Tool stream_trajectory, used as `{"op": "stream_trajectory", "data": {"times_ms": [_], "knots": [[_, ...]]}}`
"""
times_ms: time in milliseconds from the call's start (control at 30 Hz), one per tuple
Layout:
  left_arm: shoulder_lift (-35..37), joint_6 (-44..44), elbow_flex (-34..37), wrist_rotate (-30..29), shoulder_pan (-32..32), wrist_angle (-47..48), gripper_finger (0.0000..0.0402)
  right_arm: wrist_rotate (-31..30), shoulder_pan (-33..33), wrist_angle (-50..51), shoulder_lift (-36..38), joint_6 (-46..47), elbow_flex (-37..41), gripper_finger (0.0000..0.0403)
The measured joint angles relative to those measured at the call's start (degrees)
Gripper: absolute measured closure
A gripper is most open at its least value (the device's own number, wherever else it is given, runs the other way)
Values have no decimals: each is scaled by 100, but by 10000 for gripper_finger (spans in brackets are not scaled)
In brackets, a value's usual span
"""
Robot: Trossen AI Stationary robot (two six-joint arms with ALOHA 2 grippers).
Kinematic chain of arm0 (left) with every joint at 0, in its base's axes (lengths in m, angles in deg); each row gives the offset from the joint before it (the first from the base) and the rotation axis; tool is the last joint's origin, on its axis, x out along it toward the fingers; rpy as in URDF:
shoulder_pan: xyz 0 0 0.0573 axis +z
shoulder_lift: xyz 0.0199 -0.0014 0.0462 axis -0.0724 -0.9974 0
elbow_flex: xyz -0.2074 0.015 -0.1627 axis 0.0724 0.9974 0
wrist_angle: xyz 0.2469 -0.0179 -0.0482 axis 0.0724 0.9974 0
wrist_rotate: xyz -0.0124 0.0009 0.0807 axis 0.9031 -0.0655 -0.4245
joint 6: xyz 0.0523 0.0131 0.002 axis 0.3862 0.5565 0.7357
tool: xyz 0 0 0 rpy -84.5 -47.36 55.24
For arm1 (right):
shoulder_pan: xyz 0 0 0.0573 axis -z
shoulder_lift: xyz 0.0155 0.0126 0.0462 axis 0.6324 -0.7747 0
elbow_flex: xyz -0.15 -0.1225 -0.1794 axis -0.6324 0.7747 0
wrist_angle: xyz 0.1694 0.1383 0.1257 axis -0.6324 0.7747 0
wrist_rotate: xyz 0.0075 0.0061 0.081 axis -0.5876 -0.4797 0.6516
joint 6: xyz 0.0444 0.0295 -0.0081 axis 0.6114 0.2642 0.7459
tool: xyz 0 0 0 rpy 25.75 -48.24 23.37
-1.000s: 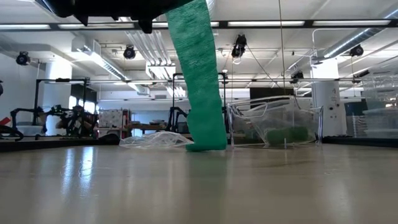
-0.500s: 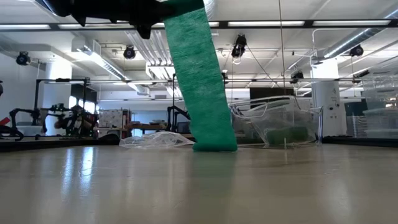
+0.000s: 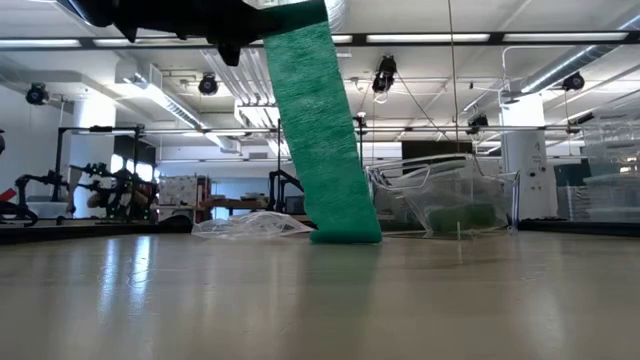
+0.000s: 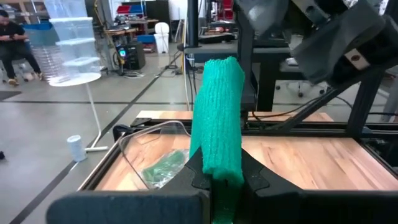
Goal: Roll bandage
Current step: Roll the dark green bandage
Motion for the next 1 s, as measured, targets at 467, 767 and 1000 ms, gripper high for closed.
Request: {"op": "stream_trajectory", "data": {"times_ms": [467,767,1000], "knots": [[-63,-66,-2,-21,15,336,393,40,321,-65,-54,-296,369,222],[-200,134,15,-554,57,382,393,347,478,-132,-87,-361,508,222],[-332,224,20,-415,55,379,393,294,634,-596,-97,-538,780,222]]}}
